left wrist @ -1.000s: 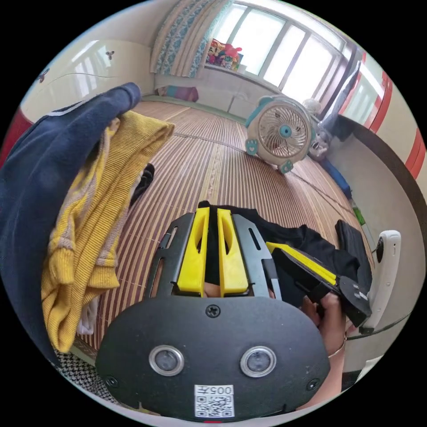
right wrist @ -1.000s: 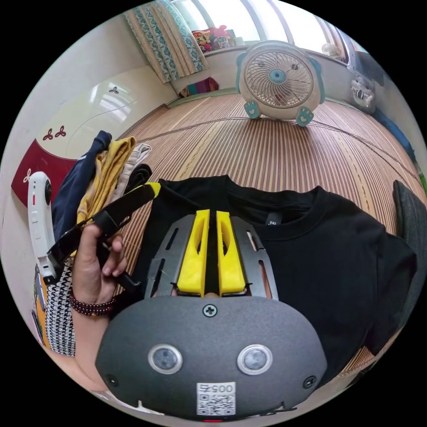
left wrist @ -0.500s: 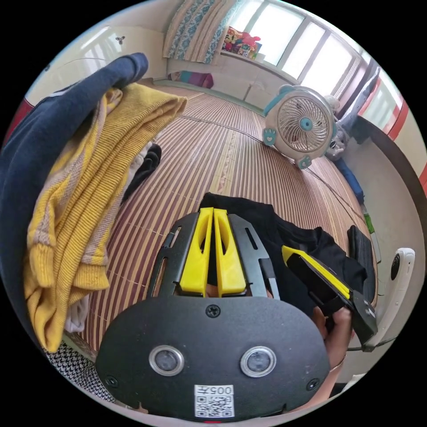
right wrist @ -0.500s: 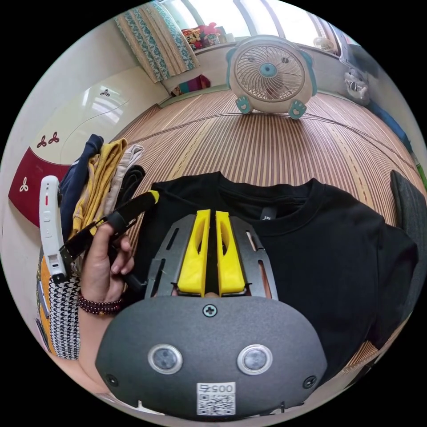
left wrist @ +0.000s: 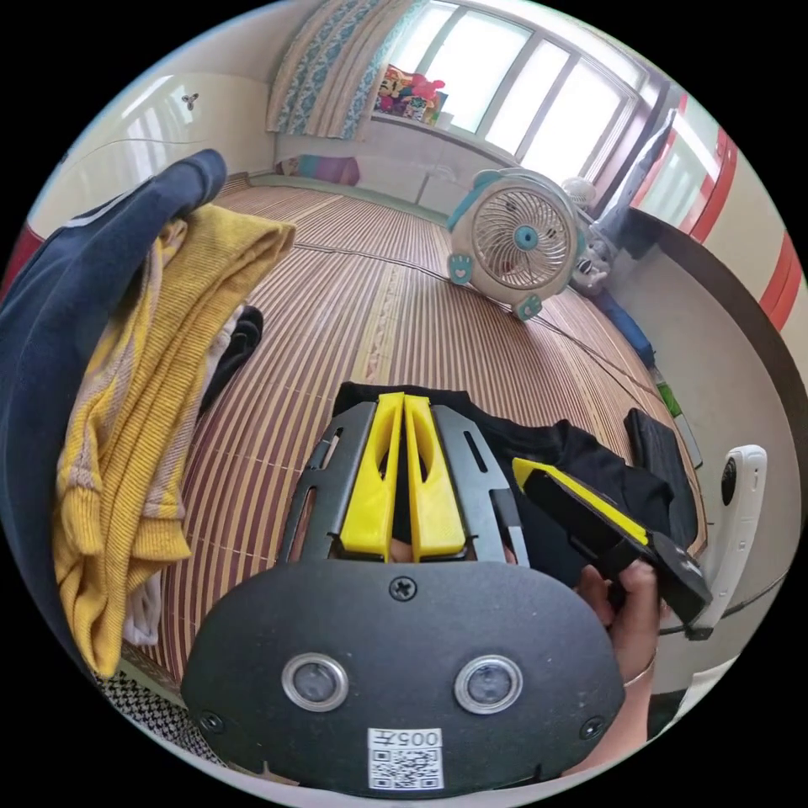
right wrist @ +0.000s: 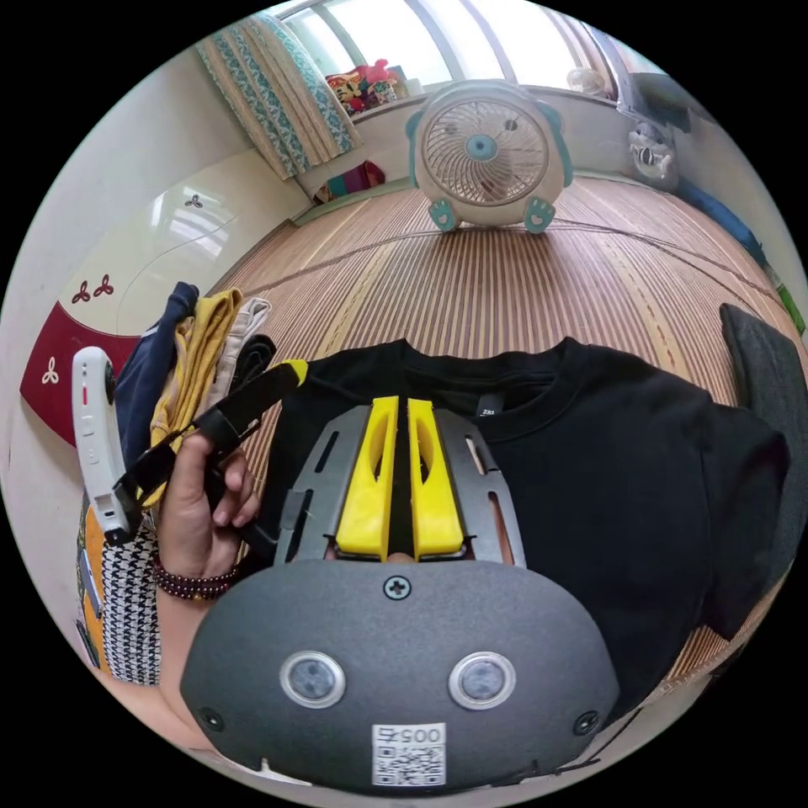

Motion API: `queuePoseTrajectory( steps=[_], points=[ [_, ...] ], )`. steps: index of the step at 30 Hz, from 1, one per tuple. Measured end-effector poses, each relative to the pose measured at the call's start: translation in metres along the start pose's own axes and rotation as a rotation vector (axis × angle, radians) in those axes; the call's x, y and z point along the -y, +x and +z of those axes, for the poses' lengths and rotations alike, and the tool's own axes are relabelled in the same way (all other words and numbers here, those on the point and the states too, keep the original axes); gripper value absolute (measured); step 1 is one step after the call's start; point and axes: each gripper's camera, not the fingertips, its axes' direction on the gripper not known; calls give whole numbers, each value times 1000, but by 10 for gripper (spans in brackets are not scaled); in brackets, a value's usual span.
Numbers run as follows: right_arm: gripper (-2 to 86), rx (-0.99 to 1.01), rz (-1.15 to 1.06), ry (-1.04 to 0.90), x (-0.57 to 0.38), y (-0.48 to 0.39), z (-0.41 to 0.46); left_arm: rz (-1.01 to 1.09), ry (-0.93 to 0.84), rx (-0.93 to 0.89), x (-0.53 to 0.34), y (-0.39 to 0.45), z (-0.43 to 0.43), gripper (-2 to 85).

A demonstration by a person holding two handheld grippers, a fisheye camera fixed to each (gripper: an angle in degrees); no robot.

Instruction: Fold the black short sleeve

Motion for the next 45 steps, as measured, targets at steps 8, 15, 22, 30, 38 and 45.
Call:
queuePoseTrajectory(
  steps=[8, 15, 22, 30, 38, 45],
  points=[
    [33, -242, 205, 186, -38, 98, -118, 23, -9, -7, 2, 5, 5, -7],
    [39, -474, 337, 158, -71, 168, -161, -9, -24, -34, 3, -1, 14, -7],
    [48, -441, 351, 49, -80, 175, -127, 10, -52, -42, 5, 0, 24, -7],
    [-6, -568, 311, 47, -75, 144, -123, -14, -57, -55, 8, -7, 31, -7],
    [-16, -583, 148, 99, -58, 77, -131, -1, -77, -48, 11, -7, 41, -7],
    [-16, -522, -42, 56, -44, 7, -91, -6, -104, -46, 15, -12, 52, -7]
  ],
)
